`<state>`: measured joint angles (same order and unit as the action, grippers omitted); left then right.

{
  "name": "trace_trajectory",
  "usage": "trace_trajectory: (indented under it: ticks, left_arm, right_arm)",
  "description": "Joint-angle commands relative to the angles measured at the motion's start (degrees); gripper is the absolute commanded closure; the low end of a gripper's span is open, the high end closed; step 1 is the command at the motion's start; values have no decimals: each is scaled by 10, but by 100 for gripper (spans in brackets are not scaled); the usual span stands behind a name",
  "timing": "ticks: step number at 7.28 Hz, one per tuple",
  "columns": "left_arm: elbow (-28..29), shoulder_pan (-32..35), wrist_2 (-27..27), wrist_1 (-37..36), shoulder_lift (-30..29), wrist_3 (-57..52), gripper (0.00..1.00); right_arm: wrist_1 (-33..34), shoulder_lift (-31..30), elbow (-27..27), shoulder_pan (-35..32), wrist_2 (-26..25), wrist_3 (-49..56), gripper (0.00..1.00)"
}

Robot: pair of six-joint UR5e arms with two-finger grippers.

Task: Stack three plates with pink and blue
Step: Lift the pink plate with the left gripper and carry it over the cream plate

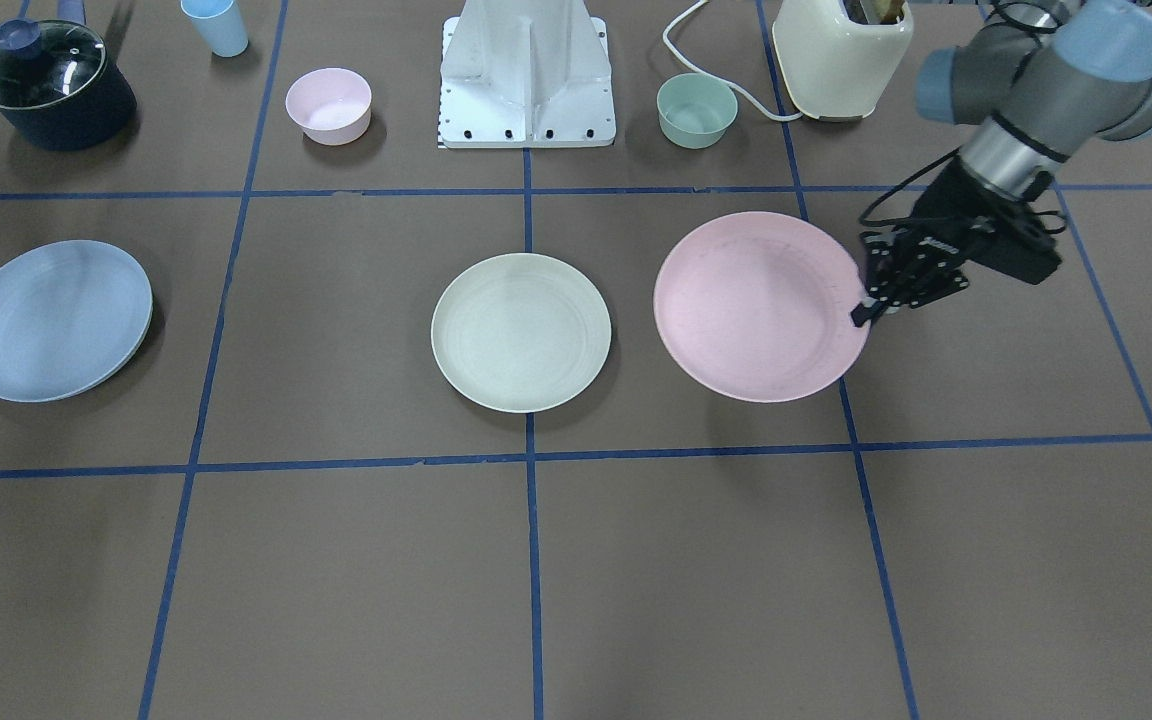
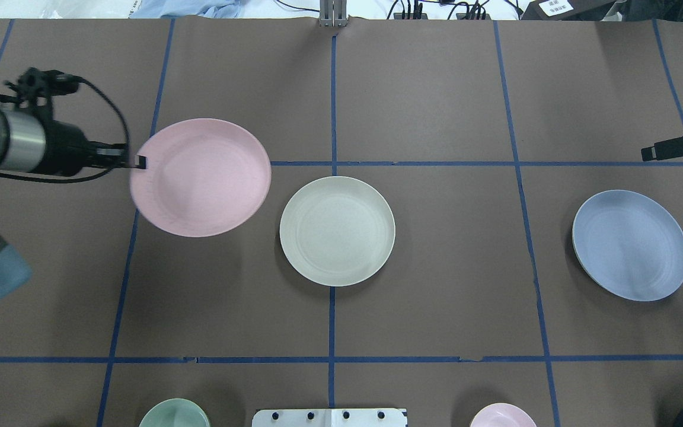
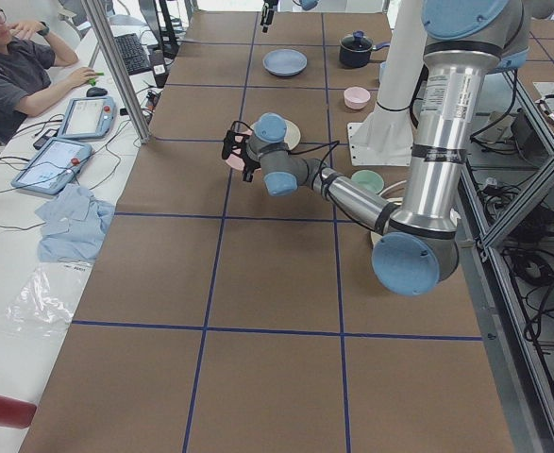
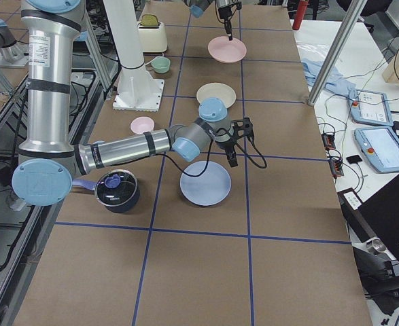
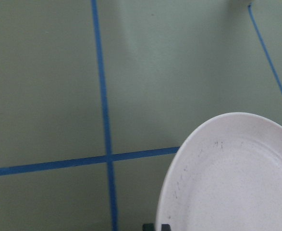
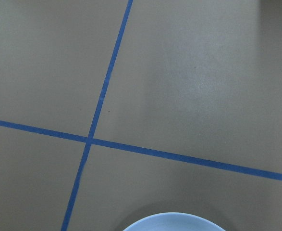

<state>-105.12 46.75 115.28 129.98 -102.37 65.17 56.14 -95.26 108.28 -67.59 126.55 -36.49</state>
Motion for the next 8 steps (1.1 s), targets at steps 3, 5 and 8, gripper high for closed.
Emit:
trace_trajectory:
  ticks: [3,5,8]
  left_arm:
    - [83,-140,-112,-75,-156,113,100]
    - [100,-154,-119,-75,-165,114,100]
    - [113,-170,-132,-75,-182,114,91]
  right_arm:
    - [-1,2,0,0,0,0,0]
    - [0,2,0,0,0,-1,0]
    - [0,2,0,0,0,-1,0]
